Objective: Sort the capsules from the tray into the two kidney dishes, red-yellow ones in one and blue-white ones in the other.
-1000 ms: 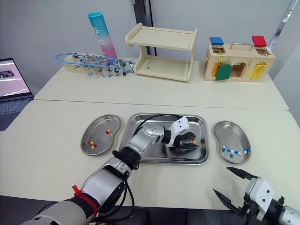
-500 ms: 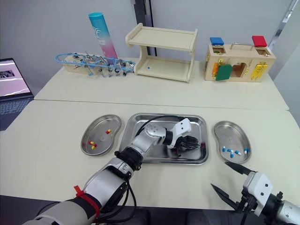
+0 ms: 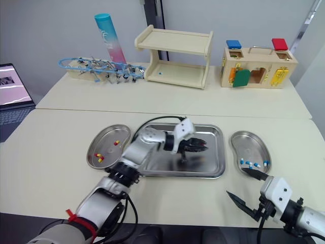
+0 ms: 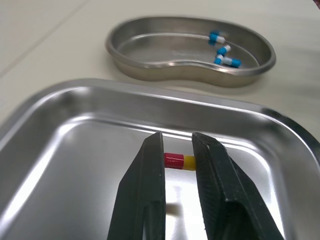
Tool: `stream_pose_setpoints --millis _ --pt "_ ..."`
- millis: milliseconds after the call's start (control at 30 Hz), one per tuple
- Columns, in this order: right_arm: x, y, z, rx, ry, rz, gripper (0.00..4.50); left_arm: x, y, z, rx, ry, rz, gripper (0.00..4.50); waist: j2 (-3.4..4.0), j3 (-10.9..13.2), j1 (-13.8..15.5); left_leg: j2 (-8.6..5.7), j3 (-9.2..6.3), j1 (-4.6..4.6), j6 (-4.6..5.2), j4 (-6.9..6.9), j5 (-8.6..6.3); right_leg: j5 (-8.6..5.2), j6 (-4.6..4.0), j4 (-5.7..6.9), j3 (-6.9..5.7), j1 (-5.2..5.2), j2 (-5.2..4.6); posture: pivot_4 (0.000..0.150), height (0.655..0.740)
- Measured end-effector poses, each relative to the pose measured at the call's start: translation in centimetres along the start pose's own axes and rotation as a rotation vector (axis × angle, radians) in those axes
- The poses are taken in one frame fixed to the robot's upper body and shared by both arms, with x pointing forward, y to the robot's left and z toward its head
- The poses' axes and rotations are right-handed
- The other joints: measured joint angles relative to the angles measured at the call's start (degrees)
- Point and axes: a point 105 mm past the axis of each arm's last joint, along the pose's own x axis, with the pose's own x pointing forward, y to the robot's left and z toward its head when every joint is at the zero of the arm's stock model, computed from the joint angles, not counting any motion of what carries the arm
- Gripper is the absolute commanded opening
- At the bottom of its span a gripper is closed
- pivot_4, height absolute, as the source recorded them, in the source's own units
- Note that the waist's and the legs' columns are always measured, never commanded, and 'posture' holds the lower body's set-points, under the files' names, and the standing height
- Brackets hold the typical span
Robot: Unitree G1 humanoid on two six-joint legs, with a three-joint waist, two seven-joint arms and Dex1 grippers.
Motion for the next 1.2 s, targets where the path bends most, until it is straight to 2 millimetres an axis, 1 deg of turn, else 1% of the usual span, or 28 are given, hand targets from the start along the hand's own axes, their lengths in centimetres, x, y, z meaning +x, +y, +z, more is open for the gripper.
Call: stream_pose_setpoints --millis 67,167,267,333,400,467,633,733,867,933,967,1033,1067,1200 --pt "0.7 0.0 0.6 -0.012 -0.023 0.029 4.5 -1.7 -0.1 0.4 -0.014 -0.005 0.035 0.49 0.02 -0.01 0.09 0.0 -0.02 0.0 -0.01 -0.01 0.01 0.0 0.0 0.0 -0.02 0.01 0.0 0.15 0.74" --pt "1.9 -0.1 1.8 -0.03 -0.075 0.069 4.5 -4.6 -0.1 0.0 -0.066 0.008 0.124 0.49 0.01 -0.01 -0.04 0.01 -0.02 0.0 -0.01 0.02 0.01 0.0 0.0 0.0 -0.01 0.02 0.0 0.15 0.74" --pt "3.6 -0.5 3.5 -0.065 -0.132 0.116 4.5 -8.7 0.0 -0.8 -0.138 0.036 0.266 0.49 0.0 0.0 -0.3 0.02 -0.05 0.01 0.02 0.01 -0.01 0.0 -0.01 0.02 -0.04 0.02 0.0 0.15 0.74" --pt "4.4 -0.6 4.1 -0.075 -0.157 0.149 4.5 -11.0 -0.1 -1.1 -0.168 0.05 0.351 0.49 -0.03 0.01 -0.03 0.02 -0.07 0.0 0.11 0.02 -0.06 0.0 -0.01 0.0 -0.04 0.02 0.0 0.15 0.74" --pt "5.3 -0.8 4.8 -0.081 -0.18 0.187 4.5 -13.9 -0.1 -1.9 -0.214 0.07 0.47 0.49 -0.02 0.01 0.08 0.01 -0.06 0.0 0.12 0.0 -0.07 0.0 -0.01 -0.01 -0.04 0.01 0.0 0.15 0.74" --pt "6.0 -0.9 4.9 -0.084 -0.186 0.222 4.5 -16.0 0.0 -2.5 -0.248 0.081 0.578 0.49 -0.05 0.02 0.32 0.02 -0.09 -0.01 0.15 0.02 -0.08 0.0 -0.01 0.0 -0.08 0.01 0.0 0.15 0.74" --pt "7.4 -1.4 5.1 -0.086 -0.199 0.298 4.5 -21.2 0.9 -5.3 -0.299 0.143 0.899 0.49 -0.08 0.02 0.42 0.01 -0.1 -0.01 0.16 0.01 -0.09 0.01 -0.01 0.0 -0.09 -0.01 -0.02 0.15 0.74" --pt "7.8 -1.5 5.0 -0.082 -0.198 0.328 4.5 -23.0 1.5 -6.0 -0.299 0.156 1.025 0.49 -0.08 0.02 0.5 0.01 -0.08 -0.02 0.16 0.01 -0.09 0.01 -0.01 -0.01 -0.08 -0.01 -0.02 0.15 0.74" --pt "8.1 -1.4 4.8 -0.081 -0.197 0.358 4.5 -23.6 1.9 -6.4 -0.301 0.136 1.114 0.49 -0.08 0.02 0.44 0.01 -0.09 -0.03 0.15 0.01 -0.09 0.01 -0.02 0.0 -0.09 -0.02 -0.02 0.15 0.74" --pt "8.1 -1.3 4.6 -0.075 -0.194 0.368 4.5 -24.0 1.9 -6.7 -0.305 0.136 1.142 1.21 -0.08 0.02 0.37 0.01 -0.07 -0.03 0.15 0.01 -0.08 0.01 -0.02 0.0 -0.06 -0.03 -0.02 0.15 0.74" --pt "8.1 -1.3 4.5 -0.074 -0.193 0.371 4.5 -24.2 1.8 -6.9 -0.311 0.137 1.152 1.36 -0.08 0.02 0.32 0.01 -0.07 -0.03 0.15 0.01 -0.08 0.01 -0.02 0.0 -0.06 -0.03 -0.02 0.15 0.74" --pt "8.1 -1.3 4.5 -0.074 -0.193 0.374 4.5 -24.5 1.7 -7.6 -0.331 0.149 1.166 1.97 -0.08 0.02 0.2 0.01 -0.07 -0.01 0.15 0.0 -0.09 0.01 -0.02 0.03 -0.06 -0.04 -0.02 0.15 0.74" --pt "8.1 -1.3 4.4 -0.075 -0.194 0.374 4.5 -24.6 1.7 -7.9 -0.339 0.152 1.174 2.37 -0.08 0.02 0.2 0.01 -0.08 -0.01 0.15 0.0 -0.09 0.01 -0.02 0.03 -0.07 -0.04 -0.02 0.15 0.74" --pt "8.1 -1.2 4.4 -0.082 -0.2 0.374 4.5 -25.3 2.0 -7.8 -0.328 0.136 1.214 3.63 -0.08 0.02 0.28 0.01 -0.07 -0.02 0.16 0.01 -0.09 0.01 -0.02 0.02 -0.06 -0.04 -0.03 0.15 0.74"
